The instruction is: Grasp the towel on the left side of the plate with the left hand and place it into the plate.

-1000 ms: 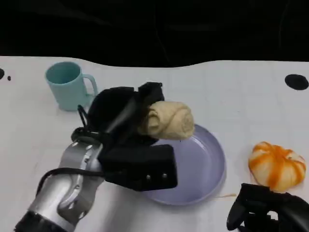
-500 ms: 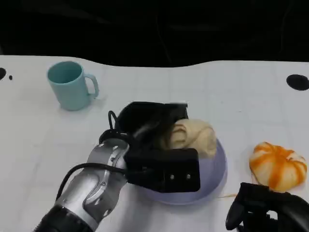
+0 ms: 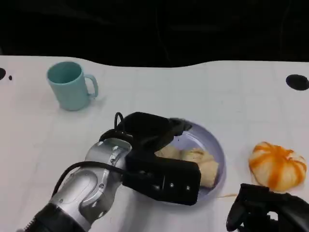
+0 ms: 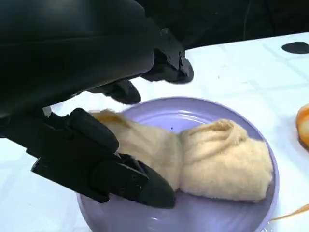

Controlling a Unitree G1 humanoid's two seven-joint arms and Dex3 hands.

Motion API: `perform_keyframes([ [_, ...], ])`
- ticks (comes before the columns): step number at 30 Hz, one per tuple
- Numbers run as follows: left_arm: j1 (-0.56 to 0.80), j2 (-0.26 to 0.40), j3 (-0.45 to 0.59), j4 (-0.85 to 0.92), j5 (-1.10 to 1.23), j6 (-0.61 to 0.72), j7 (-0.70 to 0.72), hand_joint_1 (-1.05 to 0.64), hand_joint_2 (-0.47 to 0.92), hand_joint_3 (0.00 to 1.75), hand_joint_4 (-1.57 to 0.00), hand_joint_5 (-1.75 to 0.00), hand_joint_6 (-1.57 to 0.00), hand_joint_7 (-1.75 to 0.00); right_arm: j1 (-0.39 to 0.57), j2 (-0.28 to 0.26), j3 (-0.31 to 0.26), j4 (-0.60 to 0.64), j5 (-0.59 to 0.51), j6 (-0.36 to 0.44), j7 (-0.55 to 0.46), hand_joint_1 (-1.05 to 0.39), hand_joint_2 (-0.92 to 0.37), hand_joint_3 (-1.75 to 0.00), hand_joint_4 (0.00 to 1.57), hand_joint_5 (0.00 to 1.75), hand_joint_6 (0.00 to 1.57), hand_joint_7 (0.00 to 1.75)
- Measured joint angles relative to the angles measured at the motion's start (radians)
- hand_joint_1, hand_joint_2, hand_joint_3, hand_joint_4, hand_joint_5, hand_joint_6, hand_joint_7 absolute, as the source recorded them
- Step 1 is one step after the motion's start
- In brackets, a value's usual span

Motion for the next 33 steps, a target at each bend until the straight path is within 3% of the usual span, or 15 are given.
perform_keyframes([
  [8, 0.036, 0.06, 0.057, -0.137, -0.064, -0.026, -0.043, -0.92, 0.92, 0.24, -0.23, -0.18, -0.13, -0.01, -0.002, 0.0, 0.001, 0.001, -0.001, -0.004, 0.002, -0.03, -0.63, -1.1, 0.71, 1.75, 0.61, 1.5],
  [13, 0.133, 0.112, 0.155, -0.27, -0.178, -0.067, -0.05, -0.47, 0.92, 0.2, -0.54, -0.39, -0.34, -0.11, -0.003, 0.001, 0.004, 0.001, -0.001, -0.002, -0.002, -0.03, -0.63, -1.1, 0.7, 1.75, 0.6, 1.51],
  [16, 0.21, 0.107, 0.248, -0.355, -0.323, -0.044, -0.077, -0.2, 0.92, 0.29, -0.74, -0.49, -0.51, -0.17, -0.006, 0.002, 0.006, 0.001, -0.001, -0.002, -0.004, -0.04, -0.63, -1.09, 0.71, 1.75, 0.6, 1.51],
  [19, 0.293, 0.097, 0.347, -0.416, -0.495, -0.035, -0.095, -0.15, 0.92, 0.34, -0.8, -0.54, -0.64, -0.19, -0.009, 0.001, 0.008, 0.001, -0.001, -0.001, -0.004, -0.04, -0.63, -1.09, 0.71, 1.75, 0.6, 1.51],
  [21, 0.342, 0.092, 0.391, -0.442, -0.572, -0.037, -0.096, -0.13, 0.83, 0.51, -0.75, -0.81, -0.78, -0.18, -0.009, 0.001, 0.009, 0.002, -0.001, -0.001, -0.004, -0.04, -0.63, -1.09, 0.71, 1.75, 0.6, 1.51],
  [25, 0.429, 0.072, 0.447, -0.494, -0.654, -0.066, -0.078, -0.09, 0.65, 0.83, -0.74, -1.08, -0.93, -0.24, -0.009, 0.0, 0.013, 0.002, -0.002, 0.001, -0.005, -0.04, -0.63, -1.09, 0.7, 1.75, 0.6, 1.51],
  [28, 0.485, 0.039, 0.487, -0.53, -0.72, -0.082, -0.049, -0.07, 0.55, 1.04, -0.75, -1.21, -0.95, -0.38, -0.01, 0.0, 0.013, 0.001, -0.002, 0.004, -0.007, -0.04, -0.63, -1.09, 0.7, 1.75, 0.6, 1.51],
  [31, 0.538, 0.013, 0.513, -0.565, -0.773, -0.078, -0.032, -0.04, 0.46, 1.22, -0.77, -1.35, -0.88, -0.77, -0.01, 0.0, 0.013, 0.001, -0.001, 0.007, -0.008, -0.03, -0.64, -1.09, 0.7, 1.75, 0.6, 1.51],
  [33, 0.58, -0.011, 0.527, -0.589, -0.812, -0.07, -0.016, -0.06, 0.44, 1.3, -0.82, -1.54, -0.84, -1.11, -0.01, 0.0, 0.013, 0.0, -0.001, 0.011, -0.009, -0.02, -0.64, -1.09, 0.7, 1.75, 0.6, 1.51],
])
